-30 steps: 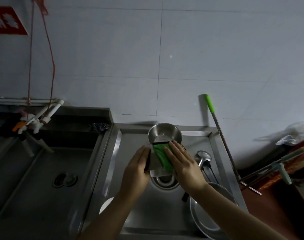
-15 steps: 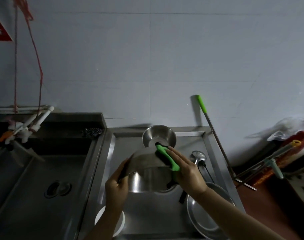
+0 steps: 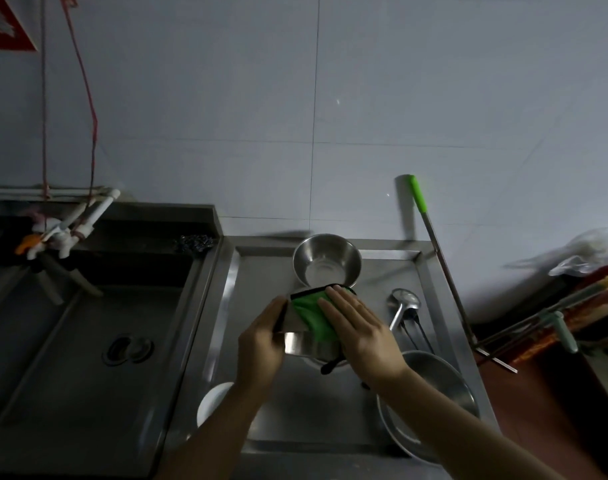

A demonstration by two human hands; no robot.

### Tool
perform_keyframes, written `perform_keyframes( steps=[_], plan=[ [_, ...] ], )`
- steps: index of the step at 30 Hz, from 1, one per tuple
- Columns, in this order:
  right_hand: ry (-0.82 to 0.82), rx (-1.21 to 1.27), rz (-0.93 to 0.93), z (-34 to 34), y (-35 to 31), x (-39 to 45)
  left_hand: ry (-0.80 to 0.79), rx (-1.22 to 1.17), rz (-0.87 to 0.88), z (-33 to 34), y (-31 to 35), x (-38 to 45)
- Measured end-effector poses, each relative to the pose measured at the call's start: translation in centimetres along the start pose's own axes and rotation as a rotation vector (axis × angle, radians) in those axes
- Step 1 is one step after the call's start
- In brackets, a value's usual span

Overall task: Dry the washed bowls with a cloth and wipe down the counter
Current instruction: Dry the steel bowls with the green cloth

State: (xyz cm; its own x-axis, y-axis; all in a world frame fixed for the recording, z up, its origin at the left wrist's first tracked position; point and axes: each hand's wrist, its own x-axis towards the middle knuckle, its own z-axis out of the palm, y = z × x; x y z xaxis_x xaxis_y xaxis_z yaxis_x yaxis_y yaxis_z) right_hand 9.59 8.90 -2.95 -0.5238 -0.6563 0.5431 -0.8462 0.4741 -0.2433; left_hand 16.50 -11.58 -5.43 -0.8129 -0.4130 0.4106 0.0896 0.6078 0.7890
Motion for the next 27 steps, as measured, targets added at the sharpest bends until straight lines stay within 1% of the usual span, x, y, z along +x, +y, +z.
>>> perform_keyframes(
  steps=[3, 5, 6, 8, 10, 13, 15, 17, 18, 19, 21, 22, 23, 25, 27],
  plan=[
    [0.037, 0.126, 0.042, -0.5, 1.1, -0.3, 0.036, -0.096, -0.157, -1.1, -1.1, -0.6],
    [0.02, 0.173, 0.041, -0.2, 1.5, -0.5, 0.015, -0.153, -0.255, -1.4, -1.9, -1.1],
    [-0.001, 0.18, 0.052, 0.1, 1.6, -0.6, -0.012, -0.158, -0.298, -1.4, -2.4, -1.3],
    [-0.04, 0.171, 0.102, 0.8, 1.6, -1.1, -0.121, -0.106, -0.339, -1.2, -3.0, -1.5],
    [-0.063, 0.124, 0.117, 1.7, 1.0, -1.7, -0.199, -0.023, -0.277, -0.9, -2.9, -1.4],
    [-0.076, 0.029, 0.037, 2.5, -0.7, -1.6, -0.251, 0.123, -0.062, 0.0, -1.2, -0.9],
    [-0.076, 0.006, 0.047, 2.6, -1.5, -0.8, -0.279, 0.145, -0.059, 0.3, 0.2, -0.5],
    [-0.087, 0.033, 0.03, 1.8, -1.5, -0.2, -0.228, 0.068, -0.047, 0.2, 0.2, -0.2],
    [-0.088, 0.054, 0.031, 1.3, -1.0, -0.1, -0.161, 0.016, -0.047, -0.1, -0.3, -0.3],
    [-0.077, 0.097, 0.068, 0.8, -0.2, -0.2, -0.069, -0.013, -0.065, -0.5, -1.0, -0.3],
    [-0.04, 0.236, 0.231, -0.2, 1.3, -0.6, 0.088, -0.069, -0.203, -1.4, -2.3, -0.6],
    [-0.023, 0.302, 0.303, -0.4, 1.8, -0.8, 0.116, -0.134, -0.29, -1.7, -2.5, -0.6],
    [-0.008, 0.354, 0.363, -0.4, 2.1, -0.9, 0.11, -0.197, -0.365, -1.8, -2.7, -0.6],
    [0.0, 0.428, 0.463, 0.1, 2.2, -0.7, 0.067, -0.251, -0.443, -1.8, -3.0, -0.7],
    [-0.04, 0.44, 0.448, 0.7, 2.0, -0.3, -0.041, -0.213, -0.473, -1.7, -3.5, -0.4]
  ],
)
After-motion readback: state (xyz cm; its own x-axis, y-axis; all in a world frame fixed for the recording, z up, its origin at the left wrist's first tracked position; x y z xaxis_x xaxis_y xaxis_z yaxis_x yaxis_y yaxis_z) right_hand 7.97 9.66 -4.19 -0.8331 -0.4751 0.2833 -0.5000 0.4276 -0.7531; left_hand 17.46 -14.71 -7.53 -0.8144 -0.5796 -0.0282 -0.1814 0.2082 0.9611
